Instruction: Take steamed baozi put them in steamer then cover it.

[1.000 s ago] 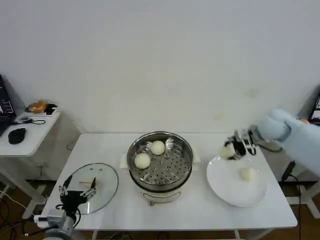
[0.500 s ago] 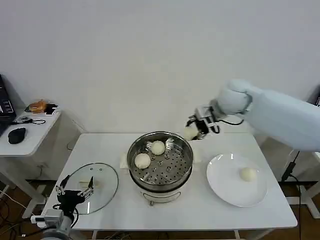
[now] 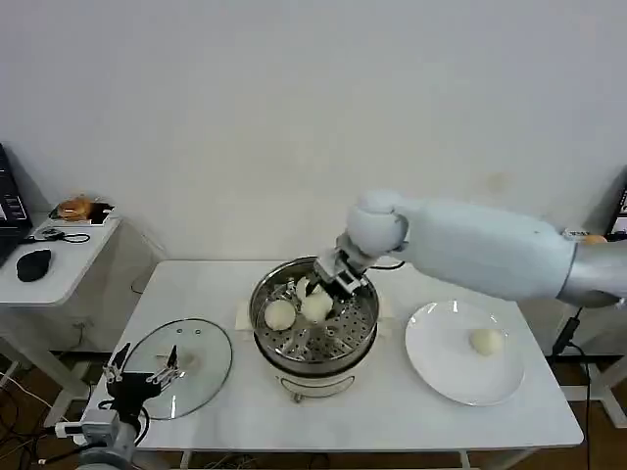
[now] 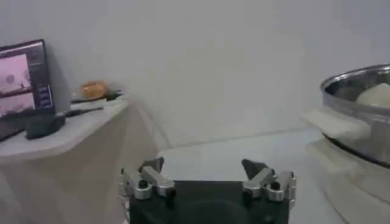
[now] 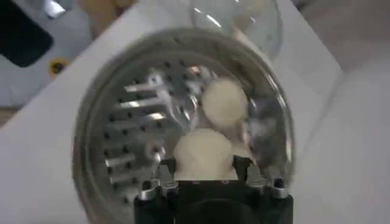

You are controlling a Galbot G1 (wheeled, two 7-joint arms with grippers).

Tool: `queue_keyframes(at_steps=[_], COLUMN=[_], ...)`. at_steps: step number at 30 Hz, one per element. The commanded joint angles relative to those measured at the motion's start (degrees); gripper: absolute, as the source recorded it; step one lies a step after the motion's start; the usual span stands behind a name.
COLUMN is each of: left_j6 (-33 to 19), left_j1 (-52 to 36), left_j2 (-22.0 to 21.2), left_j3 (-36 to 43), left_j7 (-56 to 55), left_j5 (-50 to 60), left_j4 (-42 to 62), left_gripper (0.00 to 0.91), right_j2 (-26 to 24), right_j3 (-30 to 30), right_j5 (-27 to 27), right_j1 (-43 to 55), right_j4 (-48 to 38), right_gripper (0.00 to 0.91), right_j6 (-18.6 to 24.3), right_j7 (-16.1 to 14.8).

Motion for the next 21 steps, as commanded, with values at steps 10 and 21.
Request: queue_keyframes(at_steps=[10, 21], left_j6=[-0.1, -0.1], left_j1=[-0.4, -0.4], left_j2=[0.1, 0.2], left_j3=[0.0, 0.2], left_j7=[0.0, 0.1], left_j5=[0.0, -0.1], left_j4=[0.8, 0.9], left_gripper=[0.907, 0.907], right_j2=[2.9, 1.0], right_j3=[-1.2, -1.3], right_j5=[-3.3, -2.4], right_j1=[-3.0, -2.4], right_j4=[0.2, 0.5], right_gripper=[0.655, 0.907], right_j6=[6.7, 8.4], right_j7=[-2.1, -1.0])
